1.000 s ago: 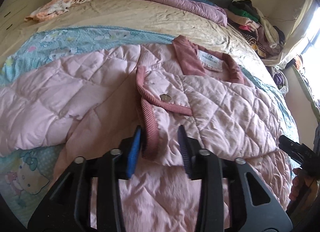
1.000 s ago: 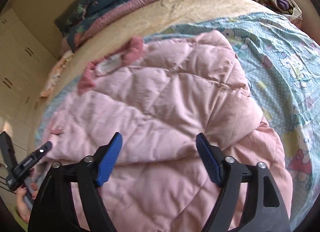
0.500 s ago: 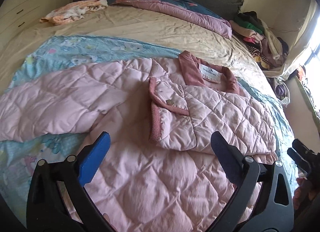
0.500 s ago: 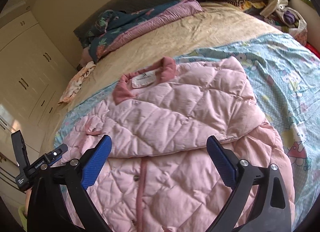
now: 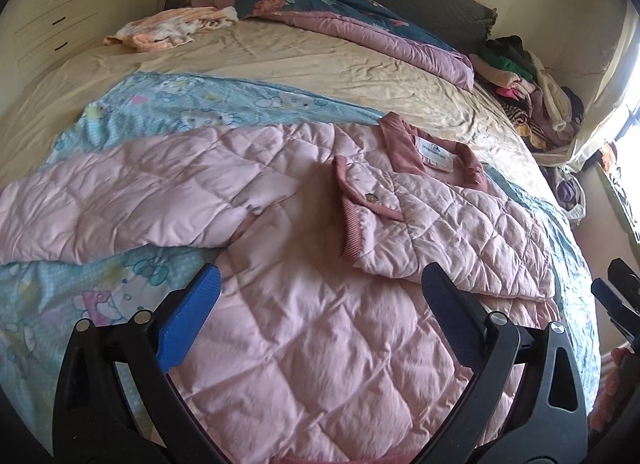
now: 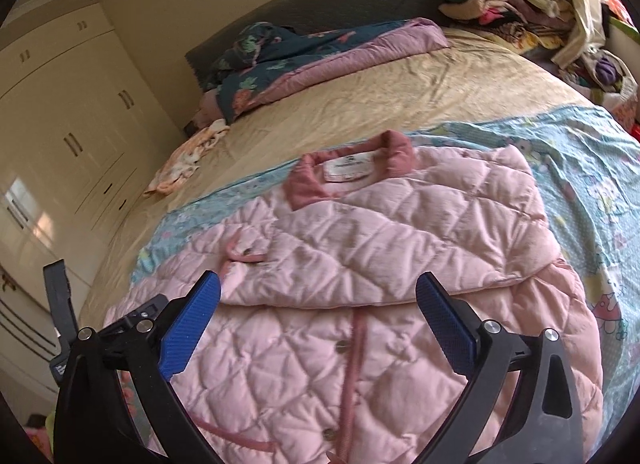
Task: Fold large clothes
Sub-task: 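Release the cuff from the left tool and move toward the other sleeve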
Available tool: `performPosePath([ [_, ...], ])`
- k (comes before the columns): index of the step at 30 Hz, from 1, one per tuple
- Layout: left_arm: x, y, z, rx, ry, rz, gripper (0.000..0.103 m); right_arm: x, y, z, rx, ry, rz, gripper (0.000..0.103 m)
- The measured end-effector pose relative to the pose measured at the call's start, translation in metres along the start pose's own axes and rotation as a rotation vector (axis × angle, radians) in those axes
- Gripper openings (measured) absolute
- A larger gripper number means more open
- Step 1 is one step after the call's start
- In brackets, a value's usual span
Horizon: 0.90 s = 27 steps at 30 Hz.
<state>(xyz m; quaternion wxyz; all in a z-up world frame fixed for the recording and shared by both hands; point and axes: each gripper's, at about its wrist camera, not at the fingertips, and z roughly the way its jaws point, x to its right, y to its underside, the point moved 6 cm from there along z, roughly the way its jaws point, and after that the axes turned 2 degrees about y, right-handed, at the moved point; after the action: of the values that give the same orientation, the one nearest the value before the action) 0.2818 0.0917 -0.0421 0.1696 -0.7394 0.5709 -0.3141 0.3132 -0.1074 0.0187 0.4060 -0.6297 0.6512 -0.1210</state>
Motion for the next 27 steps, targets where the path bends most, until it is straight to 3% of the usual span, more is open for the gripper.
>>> performPosePath([
  [27,-0.09,0.0,-0.034,0.051,-0.052,-0.112,0.094,-0.138,0.011,0.026,-0.03,-0.111,-0.2,0.098],
])
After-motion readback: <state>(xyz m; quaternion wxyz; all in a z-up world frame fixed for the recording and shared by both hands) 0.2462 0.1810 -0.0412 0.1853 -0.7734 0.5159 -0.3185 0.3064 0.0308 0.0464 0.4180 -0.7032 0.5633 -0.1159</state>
